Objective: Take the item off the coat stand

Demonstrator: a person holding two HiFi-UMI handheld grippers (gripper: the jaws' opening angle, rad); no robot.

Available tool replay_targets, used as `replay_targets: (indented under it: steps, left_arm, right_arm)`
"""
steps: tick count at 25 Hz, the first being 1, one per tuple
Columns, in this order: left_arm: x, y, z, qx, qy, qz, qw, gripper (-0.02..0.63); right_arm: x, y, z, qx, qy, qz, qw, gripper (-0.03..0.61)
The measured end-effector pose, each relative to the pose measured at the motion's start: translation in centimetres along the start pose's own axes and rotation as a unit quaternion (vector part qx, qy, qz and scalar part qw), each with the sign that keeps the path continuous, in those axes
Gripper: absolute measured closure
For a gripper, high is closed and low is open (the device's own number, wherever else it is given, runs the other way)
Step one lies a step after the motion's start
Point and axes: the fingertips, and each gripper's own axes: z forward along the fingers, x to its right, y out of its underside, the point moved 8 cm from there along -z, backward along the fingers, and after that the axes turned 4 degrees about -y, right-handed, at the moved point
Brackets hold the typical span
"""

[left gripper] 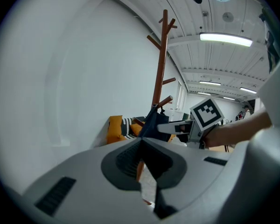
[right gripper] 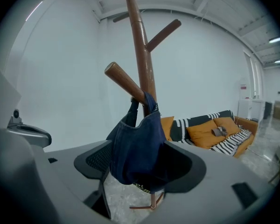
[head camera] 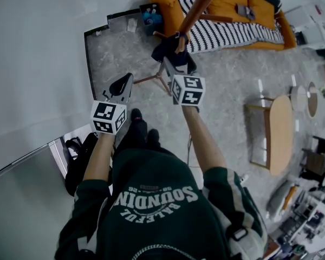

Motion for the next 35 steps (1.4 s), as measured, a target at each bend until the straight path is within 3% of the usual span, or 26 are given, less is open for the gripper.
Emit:
replay_targets:
  steps: [2,6,11,18,35]
  left_arm:
    - [0.0,0.1,0.1,0.0,-0.001,-0.002,1.0,0.612]
    - [0.3,0.1,0.0,-0.001,0.0,-0.002,1.0,0.612]
    - [0.3,0.1,-0.6,0.002,-0.003,-0.001,1.0,0.612]
    - [0.5,-0.1,-1.2,0.007,-0.007,0.0,0.9999,0.612]
    - [1.9,-0.3,-2.5,0.012,-0.015,-0.001,0.9998,0.612]
  right_arm:
    - [0.0,0.0,0.1,-0.003,0.0,0.0,1.0,0.248]
    - [0.3,0.0,-0.3,-0.015,0.007,-0.005,1.0,0.39]
    - [0.2,-0.1,-1.0,-0.022,0.014,-0.019,0.999,0.492]
    - [0.1,-0.5,-1.6,-0.025,0.015,-0.036,0.999,0.529]
    - [-0.3,-2.1,-3.9,-0.003,0.004,-0.042,0.999,0.537]
